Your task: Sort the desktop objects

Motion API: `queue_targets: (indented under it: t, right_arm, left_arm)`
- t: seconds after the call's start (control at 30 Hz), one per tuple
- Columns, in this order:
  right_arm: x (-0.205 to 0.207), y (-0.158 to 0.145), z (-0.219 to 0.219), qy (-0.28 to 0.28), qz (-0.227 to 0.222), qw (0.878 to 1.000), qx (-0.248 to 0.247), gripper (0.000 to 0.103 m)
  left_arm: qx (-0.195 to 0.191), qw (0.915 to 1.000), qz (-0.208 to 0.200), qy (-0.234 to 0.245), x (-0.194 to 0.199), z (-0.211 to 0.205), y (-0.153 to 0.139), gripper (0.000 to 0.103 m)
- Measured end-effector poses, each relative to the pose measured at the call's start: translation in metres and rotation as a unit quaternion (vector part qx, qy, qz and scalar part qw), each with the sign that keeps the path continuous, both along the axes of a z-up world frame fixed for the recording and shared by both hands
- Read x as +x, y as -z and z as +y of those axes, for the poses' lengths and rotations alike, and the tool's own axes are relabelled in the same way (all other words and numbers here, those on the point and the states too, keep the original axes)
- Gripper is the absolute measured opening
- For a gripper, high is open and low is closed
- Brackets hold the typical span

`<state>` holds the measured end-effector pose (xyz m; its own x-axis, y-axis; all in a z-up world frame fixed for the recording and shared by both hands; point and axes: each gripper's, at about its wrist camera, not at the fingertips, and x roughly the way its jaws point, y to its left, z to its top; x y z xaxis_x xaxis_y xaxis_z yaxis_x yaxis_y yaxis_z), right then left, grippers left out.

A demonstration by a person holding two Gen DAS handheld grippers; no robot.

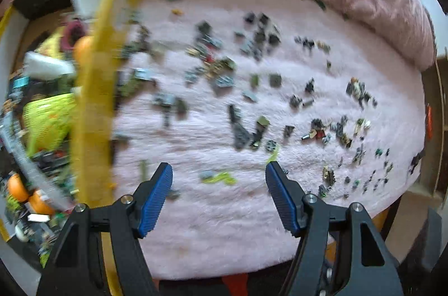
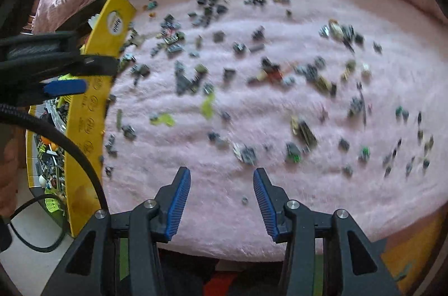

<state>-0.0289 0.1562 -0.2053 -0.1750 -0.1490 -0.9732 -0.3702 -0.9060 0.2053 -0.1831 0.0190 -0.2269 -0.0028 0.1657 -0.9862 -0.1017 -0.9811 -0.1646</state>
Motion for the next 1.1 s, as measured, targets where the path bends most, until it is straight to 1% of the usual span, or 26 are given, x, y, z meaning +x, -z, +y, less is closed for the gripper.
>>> queue_targets:
  t: [0.03,0.17,0.23,0.3,0.43,0.57,0.6,0.63,0.67,0.73,0.8,0.9,0.93,0.97,1.03,1.07,1.1]
  right_arm:
    - [0.005,0.003,0.0,0.001,-0.002,1.0,-0.002,0.048]
    - [0.031,0.02,0.007,0.005,-0.014,1.0,-0.014,0.048]
    - [0.04,0.026,0.009,0.004,-0.017,1.0,-0.012,0.048]
    - [0.048,0.032,0.013,0.003,-0.021,1.0,-0.007,0.048]
    - [0.058,0.045,0.021,0.014,-0.032,0.999,-0.012,0.048]
    - [0.059,0.048,0.025,0.024,-0.031,0.999,-0.017,0.048]
    - [0.058,0.048,0.026,0.024,-0.03,0.999,-0.017,0.048]
    - [0.056,0.048,0.027,0.024,-0.029,0.999,-0.017,0.048]
    - [0.055,0.048,0.027,0.024,-0.029,0.999,-0.017,0.048]
    - [0.052,0.05,0.025,0.024,-0.028,0.999,-0.018,0.048]
    - [0.05,0.05,0.024,0.023,-0.027,0.999,-0.019,0.048]
    - [0.046,0.051,0.02,0.016,-0.026,0.999,-0.02,0.048]
    - [0.044,0.054,0.017,0.014,-0.027,0.999,-0.02,0.048]
    - [0.043,0.054,0.017,0.012,-0.027,0.999,-0.02,0.048]
    - [0.043,0.054,0.016,0.009,-0.028,0.999,-0.02,0.048]
    - [0.043,0.054,0.014,0.008,-0.028,0.999,-0.021,0.048]
    - [0.042,0.055,0.013,0.006,-0.029,0.999,-0.021,0.048]
  left_arm:
    - [-0.004,1.0,-0.001,0.004,0.0,0.011,0.012,0.07]
    - [-0.038,0.9972,0.003,0.064,-0.004,0.04,0.054,0.07]
    - [-0.049,0.9962,-0.002,0.072,-0.007,0.047,0.069,0.07]
    - [-0.059,0.9949,0.0,0.082,-0.008,0.05,0.079,0.07]
    - [-0.05,0.9952,0.009,0.084,-0.009,0.049,0.083,0.069]
    - [-0.037,0.9954,0.022,0.086,-0.007,0.047,0.08,0.056]
    - [-0.035,0.9954,0.023,0.086,-0.007,0.047,0.079,0.05]
    - [-0.035,0.9953,0.025,0.087,-0.007,0.046,0.079,0.047]
    - [-0.036,0.9952,0.027,0.086,-0.007,0.046,0.078,0.04]
    - [-0.031,0.9955,0.028,0.085,-0.006,0.043,0.076,0.034]
    - [-0.028,0.996,0.029,0.079,-0.004,0.039,0.074,0.024]
    - [-0.016,0.9973,0.022,0.067,0.001,0.033,0.072,0.022]
    - [-0.011,0.9959,0.019,0.088,0.003,0.032,0.072,0.021]
    - [-0.009,0.996,0.019,0.087,0.005,0.03,0.071,0.02]
    - [-0.005,0.996,0.018,0.088,0.013,0.025,0.071,0.015]
    - [-0.001,0.9958,0.016,0.09,0.017,0.023,0.071,0.009]
    - [0.003,0.9957,0.015,0.091,0.02,0.02,0.07,0.007]
